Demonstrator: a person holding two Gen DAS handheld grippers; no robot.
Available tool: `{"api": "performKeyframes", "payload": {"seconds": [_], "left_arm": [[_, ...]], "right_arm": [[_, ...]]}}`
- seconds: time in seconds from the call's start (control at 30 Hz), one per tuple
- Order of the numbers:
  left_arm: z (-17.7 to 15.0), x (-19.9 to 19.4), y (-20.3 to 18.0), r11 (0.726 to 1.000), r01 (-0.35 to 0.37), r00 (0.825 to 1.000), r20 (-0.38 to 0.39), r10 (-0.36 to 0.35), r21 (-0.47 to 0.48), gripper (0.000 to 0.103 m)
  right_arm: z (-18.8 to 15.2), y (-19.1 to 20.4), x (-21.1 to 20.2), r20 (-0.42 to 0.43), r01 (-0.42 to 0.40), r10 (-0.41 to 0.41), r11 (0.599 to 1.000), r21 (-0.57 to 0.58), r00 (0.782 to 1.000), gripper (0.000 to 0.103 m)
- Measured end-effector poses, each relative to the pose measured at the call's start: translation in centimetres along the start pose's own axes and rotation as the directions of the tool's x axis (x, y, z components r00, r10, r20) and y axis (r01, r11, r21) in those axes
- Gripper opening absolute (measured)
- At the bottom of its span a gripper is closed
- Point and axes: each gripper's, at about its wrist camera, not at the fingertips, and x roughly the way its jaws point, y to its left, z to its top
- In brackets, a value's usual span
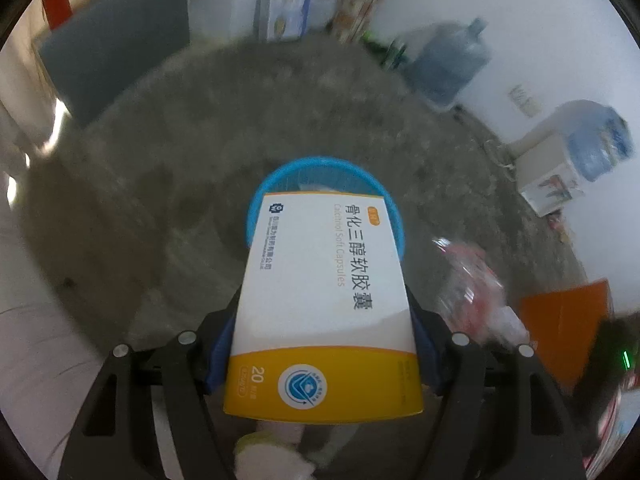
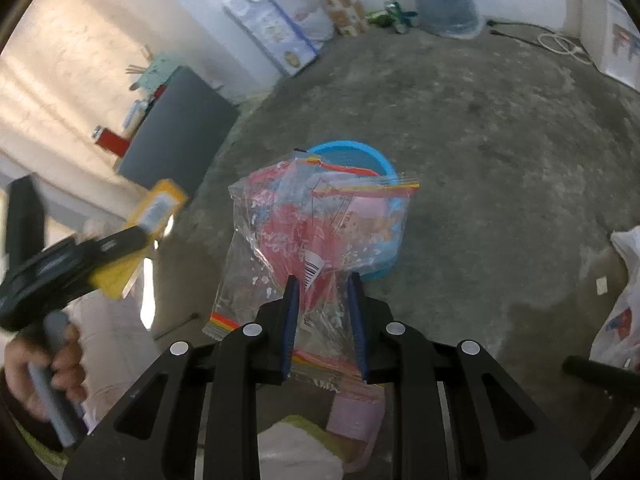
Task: Collect trash
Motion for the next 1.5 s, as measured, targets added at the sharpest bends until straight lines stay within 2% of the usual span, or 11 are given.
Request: {"api": "performKeyframes", "payload": {"seconds": [0.3, 0.4, 0.47, 0.53, 0.7, 0.83, 0.97, 1.07, 1.27, 1.43, 1.5], "left_arm": [[4.7, 10.6, 1.5, 0.994, -0.028, 0.998, -0.065, 0.021, -0.109, 0.070], [5.7, 12.7, 2.5, 0.993, -0.033, 0.998, -0.063, 0.026, -0.117, 0.079], [5.8, 14.0, 3.3, 0.990, -0.050, 0.997, -0.071, 0.041, -0.134, 0.088], [5.9, 14.7, 3.8, 0.986, -0.053, 0.996, -0.085, 0.040, -0.158, 0.089], [6.0, 13.6, 5.2, 0.971, -0.018, 0.998, -0.061, 0.003, -0.240, 0.089], [6.3, 10.2, 5.5, 0.953, -0.004, 1.000, -0.018, -0.001, -0.302, 0.089], [5.8, 4.2, 4.7, 0.934, 0.104, 0.994, 0.053, -0.091, -0.342, 0.089], [4.3, -2.4, 3.1, 0.942, 0.190, 0.978, 0.134, -0.158, -0.275, 0.089], [-4.2, -16.5, 0.2, 0.985, 0.168, 0.953, 0.261, -0.155, -0.030, 0.091], [-14.8, -24.5, 1.2, 0.996, 0.094, 0.919, 0.386, -0.085, -0.005, 0.097], [-19.4, -26.9, 1.8, 1.000, 0.009, 0.901, 0.435, 0.004, -0.028, 0.098]], "right_arm": [[4.6, -1.1, 7.4, -0.033, 0.060, -0.061, 0.998, -0.030, 0.998, 0.029], [6.0, 0.2, 11.2, -0.028, 0.067, -0.070, 0.993, -0.093, 0.997, 0.035], [6.4, 0.5, 13.6, -0.043, 0.065, -0.071, 0.989, -0.130, 0.997, 0.050], [6.4, 0.8, 15.7, -0.052, 0.082, -0.092, 0.982, -0.172, 0.994, 0.056], [6.1, 0.3, 14.4, -0.012, 0.089, -0.093, 0.980, -0.176, 0.996, 0.068], [6.7, -0.5, 11.8, 0.033, 0.100, -0.096, 0.985, -0.143, 0.995, 0.068], [6.3, -1.7, 6.4, 0.107, 0.082, -0.072, 0.993, -0.088, 0.992, 0.068], [4.8, -1.1, 2.0, 0.154, 0.057, -0.043, 0.994, -0.088, 0.987, 0.069], [-1.5, 3.1, -7.0, 0.218, 0.046, 0.000, 0.978, -0.205, 0.976, 0.082], [-6.3, 6.7, -12.0, 0.236, 0.071, 0.006, 0.946, -0.315, 0.972, 0.089], [-8.2, 8.0, -13.4, 0.246, 0.099, -0.007, 0.927, -0.362, 0.969, 0.091]]}}
